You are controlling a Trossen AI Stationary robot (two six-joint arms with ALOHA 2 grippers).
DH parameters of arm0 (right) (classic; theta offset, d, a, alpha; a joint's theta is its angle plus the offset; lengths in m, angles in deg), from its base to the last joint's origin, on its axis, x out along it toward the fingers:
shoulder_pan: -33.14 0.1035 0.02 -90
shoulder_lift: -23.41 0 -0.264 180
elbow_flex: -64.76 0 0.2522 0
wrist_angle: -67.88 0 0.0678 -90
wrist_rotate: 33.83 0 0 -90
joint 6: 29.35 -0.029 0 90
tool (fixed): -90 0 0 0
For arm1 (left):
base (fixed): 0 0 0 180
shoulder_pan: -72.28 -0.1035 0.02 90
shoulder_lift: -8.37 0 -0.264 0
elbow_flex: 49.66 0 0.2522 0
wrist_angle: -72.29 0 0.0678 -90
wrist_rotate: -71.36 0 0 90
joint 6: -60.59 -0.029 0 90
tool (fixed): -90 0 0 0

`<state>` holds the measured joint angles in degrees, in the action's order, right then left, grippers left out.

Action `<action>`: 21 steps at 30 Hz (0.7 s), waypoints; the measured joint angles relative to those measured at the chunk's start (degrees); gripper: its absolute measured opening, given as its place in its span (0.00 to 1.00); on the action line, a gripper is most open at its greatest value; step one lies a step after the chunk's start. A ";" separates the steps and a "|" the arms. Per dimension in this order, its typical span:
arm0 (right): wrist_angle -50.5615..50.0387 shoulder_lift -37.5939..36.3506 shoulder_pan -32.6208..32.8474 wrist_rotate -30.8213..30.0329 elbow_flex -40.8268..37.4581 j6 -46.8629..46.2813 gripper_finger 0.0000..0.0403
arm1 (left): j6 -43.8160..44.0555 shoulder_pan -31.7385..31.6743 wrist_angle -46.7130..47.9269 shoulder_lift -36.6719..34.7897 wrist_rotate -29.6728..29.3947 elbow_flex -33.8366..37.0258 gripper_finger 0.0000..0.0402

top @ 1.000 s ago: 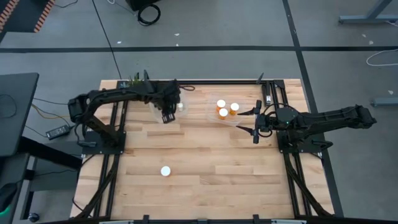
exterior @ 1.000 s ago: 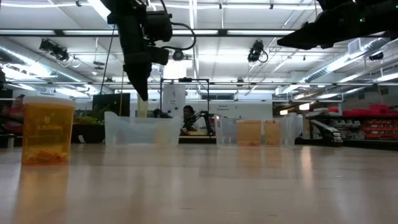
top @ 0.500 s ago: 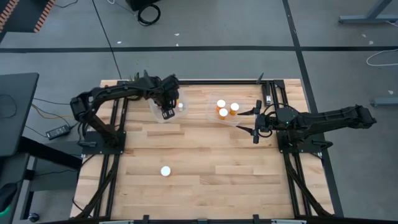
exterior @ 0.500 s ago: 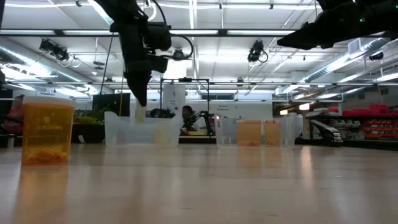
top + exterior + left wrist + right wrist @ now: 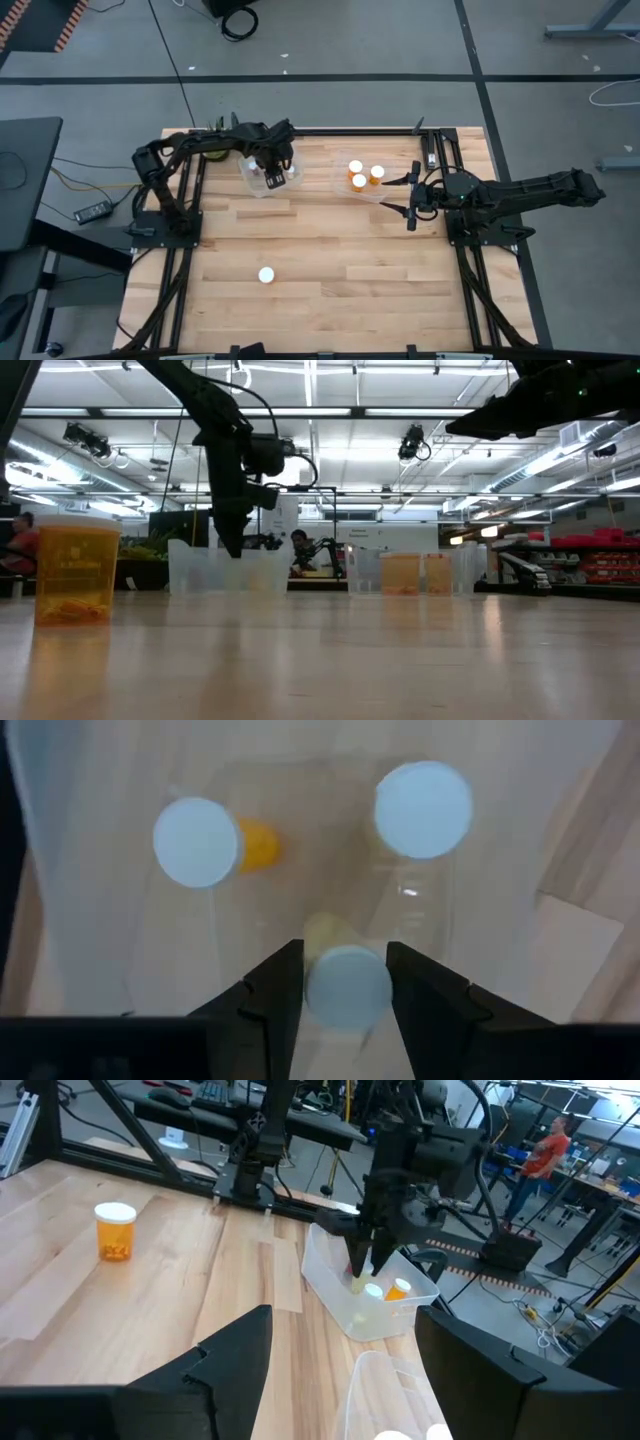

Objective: Pick and place medicine bottles into bin by pill shape (circle, oval)
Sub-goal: Put the yellow pill bottle into the left bin

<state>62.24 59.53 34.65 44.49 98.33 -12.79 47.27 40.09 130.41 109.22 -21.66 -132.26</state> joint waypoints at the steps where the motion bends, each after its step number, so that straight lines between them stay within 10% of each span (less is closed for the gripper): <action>1: -0.02 0.00 0.00 0.00 0.00 0.00 0.63 | -0.01 -0.20 -0.08 0.43 0.18 0.00 0.38; 21: 0.35 0.00 -0.02 0.04 0.00 0.00 0.63 | 0.65 -0.50 1.15 -1.42 -1.68 -0.04 0.59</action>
<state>62.59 59.53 34.64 44.53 98.33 -12.79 47.91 39.60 131.55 107.79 -23.34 -132.30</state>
